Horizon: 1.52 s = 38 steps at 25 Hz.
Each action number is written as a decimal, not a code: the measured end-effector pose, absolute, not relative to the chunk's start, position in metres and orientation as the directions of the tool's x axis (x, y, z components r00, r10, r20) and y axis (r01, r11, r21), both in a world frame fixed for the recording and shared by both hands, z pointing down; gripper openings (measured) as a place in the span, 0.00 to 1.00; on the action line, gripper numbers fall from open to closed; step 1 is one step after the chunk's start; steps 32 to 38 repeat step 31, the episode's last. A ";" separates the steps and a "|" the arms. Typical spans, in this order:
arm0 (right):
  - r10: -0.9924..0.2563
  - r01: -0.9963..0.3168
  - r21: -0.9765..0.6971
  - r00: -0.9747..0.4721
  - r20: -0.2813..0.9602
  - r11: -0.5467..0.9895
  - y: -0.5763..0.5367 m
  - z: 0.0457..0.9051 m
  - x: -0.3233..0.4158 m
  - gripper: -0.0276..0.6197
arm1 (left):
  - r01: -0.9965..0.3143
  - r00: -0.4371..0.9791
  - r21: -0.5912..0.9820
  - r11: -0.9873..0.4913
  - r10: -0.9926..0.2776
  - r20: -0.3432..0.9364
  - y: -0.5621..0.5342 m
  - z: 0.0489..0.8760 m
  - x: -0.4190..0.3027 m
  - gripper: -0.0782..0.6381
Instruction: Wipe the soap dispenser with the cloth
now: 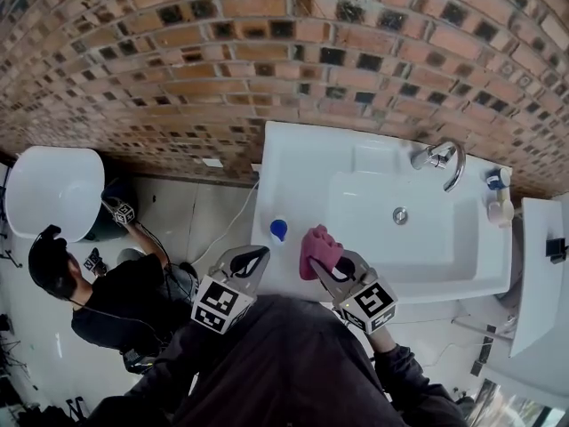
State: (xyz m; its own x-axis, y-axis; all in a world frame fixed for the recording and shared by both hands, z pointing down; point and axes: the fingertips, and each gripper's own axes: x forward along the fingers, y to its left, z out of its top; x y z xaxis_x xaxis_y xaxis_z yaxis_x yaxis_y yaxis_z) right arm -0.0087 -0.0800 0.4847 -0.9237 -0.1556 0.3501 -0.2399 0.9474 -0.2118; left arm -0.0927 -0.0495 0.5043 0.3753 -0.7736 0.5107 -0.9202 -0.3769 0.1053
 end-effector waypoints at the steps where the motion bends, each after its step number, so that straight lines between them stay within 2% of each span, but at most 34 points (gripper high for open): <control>1: -0.154 -0.237 -0.215 -0.926 0.345 0.947 -0.080 0.482 -0.009 0.13 | -0.917 0.384 0.111 -0.383 -0.773 0.505 -0.048 0.502 -0.092 0.11; 38: -0.146 -0.224 -0.204 -0.930 0.336 0.953 -0.064 0.470 -0.015 0.13 | -0.881 0.451 0.110 -0.460 -0.748 0.488 -0.044 0.494 -0.079 0.11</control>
